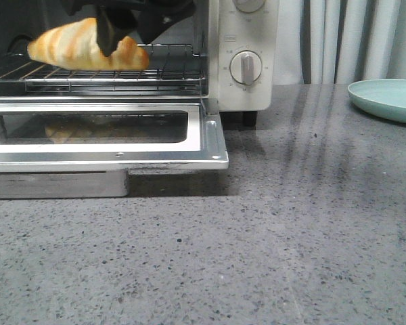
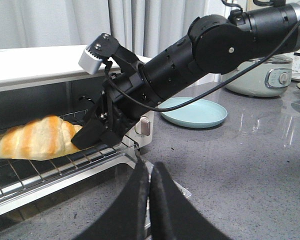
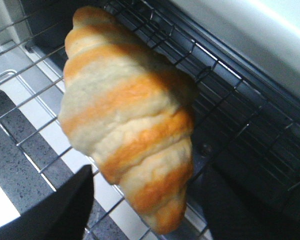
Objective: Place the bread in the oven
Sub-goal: 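Lower the croissant onto the oven rack and open the right gripper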
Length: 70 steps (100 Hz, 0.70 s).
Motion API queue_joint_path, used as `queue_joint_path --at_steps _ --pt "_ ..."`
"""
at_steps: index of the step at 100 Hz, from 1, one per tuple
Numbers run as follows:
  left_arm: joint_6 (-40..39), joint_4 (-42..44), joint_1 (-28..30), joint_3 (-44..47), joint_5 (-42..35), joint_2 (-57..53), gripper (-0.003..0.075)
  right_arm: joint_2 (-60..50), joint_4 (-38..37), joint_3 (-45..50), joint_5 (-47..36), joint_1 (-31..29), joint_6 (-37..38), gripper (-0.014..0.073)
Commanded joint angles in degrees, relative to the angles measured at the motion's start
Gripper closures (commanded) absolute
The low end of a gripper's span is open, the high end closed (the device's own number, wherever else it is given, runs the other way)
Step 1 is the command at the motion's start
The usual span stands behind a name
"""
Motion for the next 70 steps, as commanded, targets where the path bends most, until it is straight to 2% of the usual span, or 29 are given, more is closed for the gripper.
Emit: queue_joint_path --at_steps 1,24,28,34,38,39,40,42,47,52,70 --pt "-0.1 -2.2 0.2 -1.8 -3.4 0.7 0.0741 -3.0 -0.9 -2.3 -3.3 -0.4 0.2 0.0084" --pt "-0.1 -2.2 0.2 -1.8 -3.5 0.7 0.0741 -7.0 -0.3 -2.3 0.7 0.5 0.2 0.0091" --pt "-0.1 -2.2 0.2 -1.8 -3.8 0.7 0.0741 -8.3 0.4 -2.3 2.3 1.3 0.2 0.0113" --pt "-0.1 -2.2 0.2 -1.8 -4.7 0.7 0.0742 -10.4 1.4 -1.8 4.8 2.5 0.2 0.0193" --pt "-0.1 -2.2 0.2 -1.8 -5.7 0.7 0.0742 -12.2 1.5 -1.0 6.1 3.6 0.2 0.0305" --pt "-0.1 -2.2 0.2 -1.8 -6.0 0.7 0.0742 -12.9 1.5 -0.8 6.5 3.8 0.2 0.0305" --pt "-0.1 -2.2 0.2 -1.8 -6.4 0.7 0.0741 -13.2 1.5 -0.6 6.6 4.2 0.2 0.0362" --pt "-0.1 -2.2 0.2 -1.8 -6.8 0.7 0.0742 -14.4 1.5 0.1 7.0 4.8 0.2 0.0401" --pt "-0.1 -2.2 0.2 -1.8 -8.7 0.7 0.0742 -17.5 1.4 2.3 6.5 6.2 0.1 0.0562" --pt "-0.1 -2.2 0.2 -1.8 -10.2 0.7 0.0741 -21.3 0.4 5.8 4.8 7.7 0.1 0.0669" --pt "-0.1 1.3 0.2 -1.8 -12.5 0.7 0.0742 -39.5 -3.7 19.4 -1.2 9.8 0.1 0.0655"
